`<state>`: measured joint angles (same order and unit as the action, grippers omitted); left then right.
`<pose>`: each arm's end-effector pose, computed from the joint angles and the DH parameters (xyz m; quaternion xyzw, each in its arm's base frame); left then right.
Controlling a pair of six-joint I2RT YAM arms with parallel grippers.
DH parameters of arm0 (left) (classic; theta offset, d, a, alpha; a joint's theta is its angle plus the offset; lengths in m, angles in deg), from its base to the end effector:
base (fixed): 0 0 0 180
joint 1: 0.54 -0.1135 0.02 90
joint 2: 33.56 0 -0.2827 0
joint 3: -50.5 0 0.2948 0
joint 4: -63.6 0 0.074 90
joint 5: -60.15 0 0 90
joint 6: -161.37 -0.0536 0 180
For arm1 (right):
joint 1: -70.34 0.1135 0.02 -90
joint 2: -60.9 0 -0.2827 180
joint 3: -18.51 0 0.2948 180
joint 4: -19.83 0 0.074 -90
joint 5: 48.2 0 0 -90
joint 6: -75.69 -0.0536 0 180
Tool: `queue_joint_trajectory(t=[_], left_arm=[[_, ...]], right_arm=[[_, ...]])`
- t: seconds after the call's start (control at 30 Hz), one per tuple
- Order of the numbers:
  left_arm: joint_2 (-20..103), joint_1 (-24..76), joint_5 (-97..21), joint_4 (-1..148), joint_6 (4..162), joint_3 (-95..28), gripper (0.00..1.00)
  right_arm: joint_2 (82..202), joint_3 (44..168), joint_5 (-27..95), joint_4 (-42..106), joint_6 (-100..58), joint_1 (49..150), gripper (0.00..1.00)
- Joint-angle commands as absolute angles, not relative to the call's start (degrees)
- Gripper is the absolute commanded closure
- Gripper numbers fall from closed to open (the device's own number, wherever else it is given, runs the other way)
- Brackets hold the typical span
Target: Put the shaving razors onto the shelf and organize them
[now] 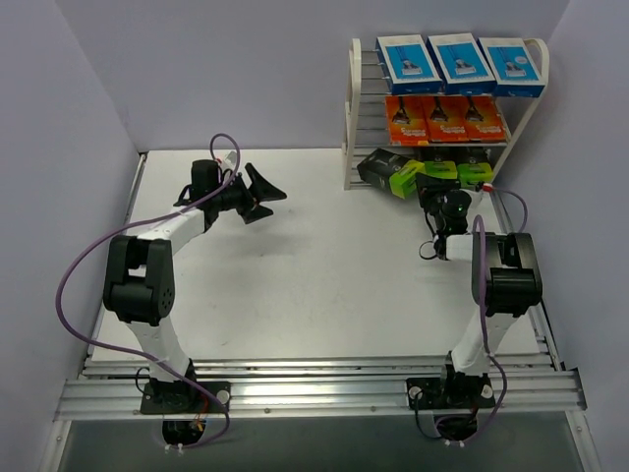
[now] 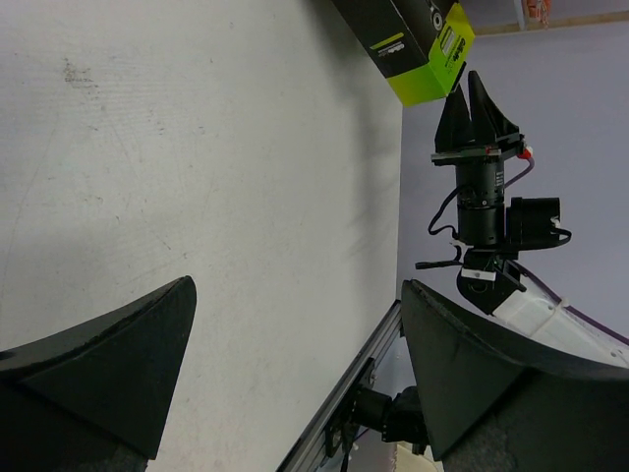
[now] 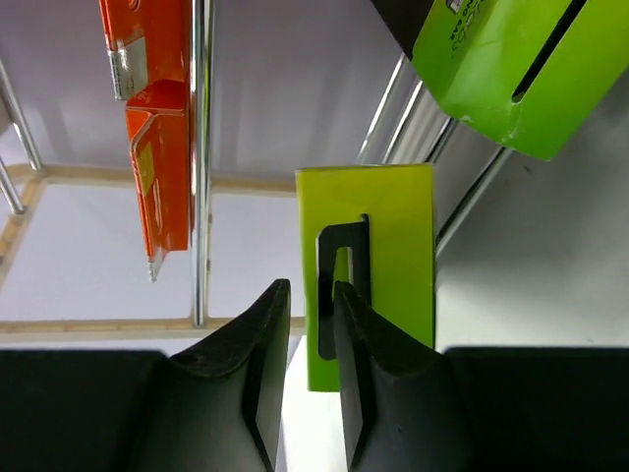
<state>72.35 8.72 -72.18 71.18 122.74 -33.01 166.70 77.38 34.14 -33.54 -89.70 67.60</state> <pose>0.4566 -0.1110 0.2163 -0.1216 0.8185 -0.5053 0.2448 0.4245 -0.0132 0.1844 0.3803 0.5476 0.4766 0.5731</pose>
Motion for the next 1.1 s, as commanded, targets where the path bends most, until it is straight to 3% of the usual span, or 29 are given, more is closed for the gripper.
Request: queue_joint_trajectory(t=[0.0, 0.27, 0.4, 0.63, 0.77, 1.07], left_arm=[[73.0, 8.4, -73.7, 67.7, 123.4, -32.9, 0.06], [73.2, 8.4, -74.1, 67.1, 124.0, -32.8, 0.06], [73.5, 8.4, -74.4, 66.6, 124.5, -32.6, 0.06], [72.7, 8.3, -74.7, 65.8, 125.1, -32.3, 0.06], [72.7, 8.3, -74.8, 65.8, 125.1, -32.3, 0.06], [72.3, 8.3, -75.3, 64.8, 125.9, -32.0, 0.06]], right_arm=[[167.3, 80.2, 39.6, -44.3, -92.1, 68.9, 1.00], [171.7, 83.0, 40.2, -46.5, -92.3, 71.8, 1.00], [171.9, 81.8, 39.3, -46.2, -92.7, 71.8, 0.88], [169.5, 79.4, 37.9, -44.0, -91.3, 71.7, 0.89], [168.0, 78.7, 36.4, -41.2, -90.1, 71.5, 0.69], [162.6, 78.8, 30.8, -30.6, -84.3, 70.7, 0.43]])
